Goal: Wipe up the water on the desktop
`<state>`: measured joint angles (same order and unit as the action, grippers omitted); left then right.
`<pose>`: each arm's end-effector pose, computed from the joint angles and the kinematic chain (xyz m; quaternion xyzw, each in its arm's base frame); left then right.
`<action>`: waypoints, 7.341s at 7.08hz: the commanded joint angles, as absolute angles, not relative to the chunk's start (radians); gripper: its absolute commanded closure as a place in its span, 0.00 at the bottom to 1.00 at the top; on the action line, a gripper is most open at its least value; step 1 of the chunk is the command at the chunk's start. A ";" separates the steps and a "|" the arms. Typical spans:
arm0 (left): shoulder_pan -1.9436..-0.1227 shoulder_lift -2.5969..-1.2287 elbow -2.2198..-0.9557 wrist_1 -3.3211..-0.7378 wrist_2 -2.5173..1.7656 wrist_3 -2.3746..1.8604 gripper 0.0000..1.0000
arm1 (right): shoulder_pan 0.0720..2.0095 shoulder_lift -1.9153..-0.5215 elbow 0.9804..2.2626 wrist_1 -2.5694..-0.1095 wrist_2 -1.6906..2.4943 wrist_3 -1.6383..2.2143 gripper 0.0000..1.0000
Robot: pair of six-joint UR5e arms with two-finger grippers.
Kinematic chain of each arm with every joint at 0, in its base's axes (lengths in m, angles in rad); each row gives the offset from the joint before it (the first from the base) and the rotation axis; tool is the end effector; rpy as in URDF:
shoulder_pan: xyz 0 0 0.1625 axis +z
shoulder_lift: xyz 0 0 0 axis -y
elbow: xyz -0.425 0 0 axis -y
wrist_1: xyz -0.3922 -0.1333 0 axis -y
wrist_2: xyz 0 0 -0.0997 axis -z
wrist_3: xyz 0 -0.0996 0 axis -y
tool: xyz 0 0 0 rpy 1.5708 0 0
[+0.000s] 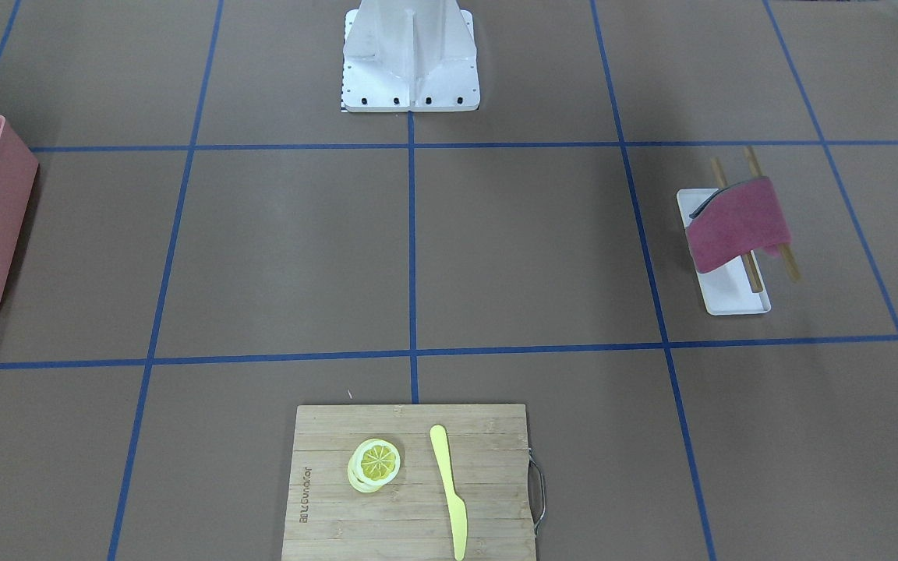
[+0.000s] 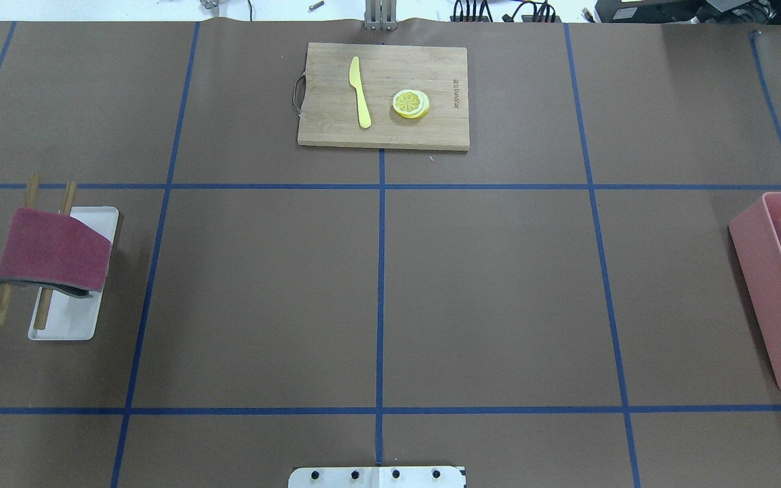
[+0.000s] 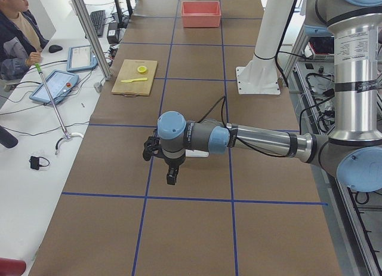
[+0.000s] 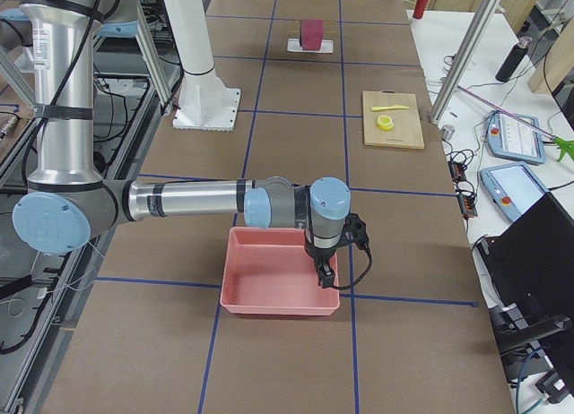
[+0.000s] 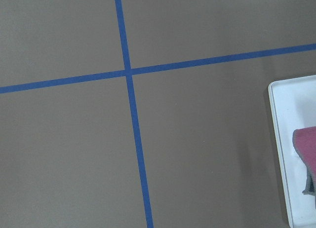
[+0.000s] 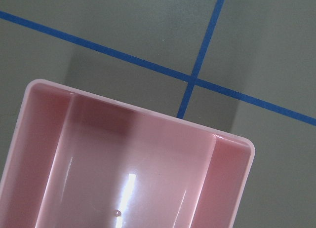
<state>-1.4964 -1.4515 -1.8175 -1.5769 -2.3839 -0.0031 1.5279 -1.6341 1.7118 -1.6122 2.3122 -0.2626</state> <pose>-0.0276 -0.4497 0.5892 0.0459 0.3966 0.0590 0.9149 0.0460 -0.4688 0.6260 0.0565 -0.3582 -0.1483 0.9201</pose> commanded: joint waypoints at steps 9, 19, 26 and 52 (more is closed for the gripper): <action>-1.476 -1.465 -1.824 -1.597 -2.367 -0.003 0.02 | 1.528 -1.644 1.706 -1.614 2.316 -0.267 0.00; -1.451 -1.572 -1.786 -1.631 -2.399 -0.056 0.02 | 1.525 -1.637 1.683 -1.612 2.345 -0.271 0.00; -1.252 -1.578 -1.816 -1.868 -2.450 -0.624 0.03 | 1.516 -1.643 1.700 -1.611 2.408 -0.270 0.00; -1.086 -1.534 -1.908 -1.982 -2.303 -0.795 1.00 | 1.514 -1.644 1.707 -1.612 2.424 -0.259 0.00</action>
<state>-1.0837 -1.5307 -1.8876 -1.9833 -2.3028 -0.7917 1.5140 -1.6468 1.7022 -1.6115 2.4204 -0.2593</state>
